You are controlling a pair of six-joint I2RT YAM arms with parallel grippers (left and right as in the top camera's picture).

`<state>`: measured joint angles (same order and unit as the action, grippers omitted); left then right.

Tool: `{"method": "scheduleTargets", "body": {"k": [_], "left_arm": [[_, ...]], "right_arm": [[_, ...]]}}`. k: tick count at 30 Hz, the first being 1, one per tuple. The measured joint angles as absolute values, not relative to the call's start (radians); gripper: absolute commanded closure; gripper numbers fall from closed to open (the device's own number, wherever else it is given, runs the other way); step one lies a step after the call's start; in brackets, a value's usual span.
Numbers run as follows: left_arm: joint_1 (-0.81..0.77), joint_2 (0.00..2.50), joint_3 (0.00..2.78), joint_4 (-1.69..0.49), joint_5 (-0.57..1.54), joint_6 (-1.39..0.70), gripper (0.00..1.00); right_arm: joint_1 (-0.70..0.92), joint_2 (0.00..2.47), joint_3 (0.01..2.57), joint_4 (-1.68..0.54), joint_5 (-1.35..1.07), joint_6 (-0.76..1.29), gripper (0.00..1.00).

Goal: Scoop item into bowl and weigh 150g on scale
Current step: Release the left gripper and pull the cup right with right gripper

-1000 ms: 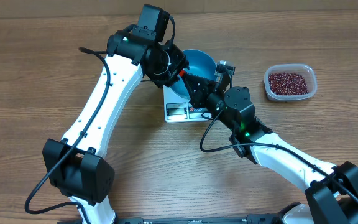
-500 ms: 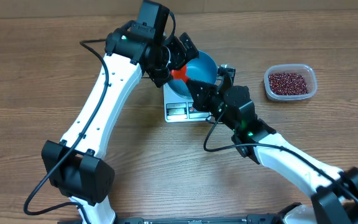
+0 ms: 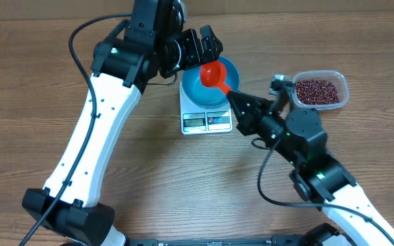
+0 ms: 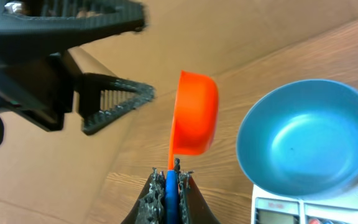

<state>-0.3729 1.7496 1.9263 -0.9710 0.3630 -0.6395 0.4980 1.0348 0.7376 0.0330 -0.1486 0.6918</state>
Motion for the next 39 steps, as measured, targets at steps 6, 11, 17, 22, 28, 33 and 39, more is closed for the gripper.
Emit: {"method": "scheduleTargets", "body": {"k": [6, 11, 17, 22, 28, 33, 39], "left_arm": [[-0.373, 1.746, 1.927, -0.987, 0.363, -0.556, 0.0], [-0.373, 1.746, 1.927, -0.994, 0.363, -0.512, 0.0], [-0.373, 1.746, 1.927, -1.021, 0.348, -0.469, 0.0], [-0.373, 1.746, 1.927, -1.085, 0.285, -0.459, 0.0], [-0.373, 1.746, 1.927, -1.123, 0.217, -0.431, 0.0], [-0.373, 1.746, 1.927, -1.127, 0.183, -0.407, 0.0], [-0.373, 1.746, 1.888, -1.103, 0.144, -0.389, 0.06]], "right_arm": [[0.45, 0.939, 0.738, -0.088, -0.145, 0.684, 0.96], [0.416, 0.876, 0.738, -0.17, -0.141, 0.68, 0.97], [0.401, 0.844, 0.738, -0.254, -0.141, 0.68, 0.96], [0.401, 0.843, 0.738, -0.262, -0.141, 0.68, 0.96], [0.4, 0.843, 0.738, -0.273, -0.131, 0.627, 0.96], [0.397, 0.843, 0.738, -0.293, -0.126, 0.588, 0.96], [0.347, 0.842, 0.738, -0.352, -0.122, 0.561, 0.97]]}}
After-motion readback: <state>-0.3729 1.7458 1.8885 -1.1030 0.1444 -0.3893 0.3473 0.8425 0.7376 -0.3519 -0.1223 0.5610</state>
